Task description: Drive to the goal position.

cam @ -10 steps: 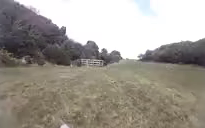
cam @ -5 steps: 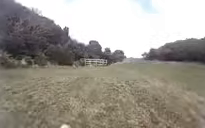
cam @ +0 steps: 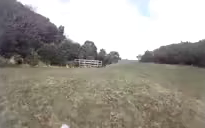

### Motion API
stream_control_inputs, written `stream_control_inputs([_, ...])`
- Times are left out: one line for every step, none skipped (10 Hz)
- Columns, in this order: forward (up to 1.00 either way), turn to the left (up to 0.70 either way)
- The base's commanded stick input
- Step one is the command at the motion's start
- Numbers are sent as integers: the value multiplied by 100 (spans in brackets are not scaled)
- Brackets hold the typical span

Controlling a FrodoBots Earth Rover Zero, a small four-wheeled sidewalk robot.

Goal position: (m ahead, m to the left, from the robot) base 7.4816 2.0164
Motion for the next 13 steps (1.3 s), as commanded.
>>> stream_control_inputs([15, 0])
stream_control_inputs([8, 0])
stream_control_inputs([12, 0])
stream_control_inputs([16, 0])
stream_control_inputs([19, 0])
stream_control_inputs([23, 0])
stream_control_inputs([27, 0])
stream_control_inputs([30, 0])
stream_control_inputs([34, 0])
stream_control_inputs([36, 0])
stream_control_inputs([36, 0])
stream_control_inputs([100, 0])
stream_control_inputs([100, 0])
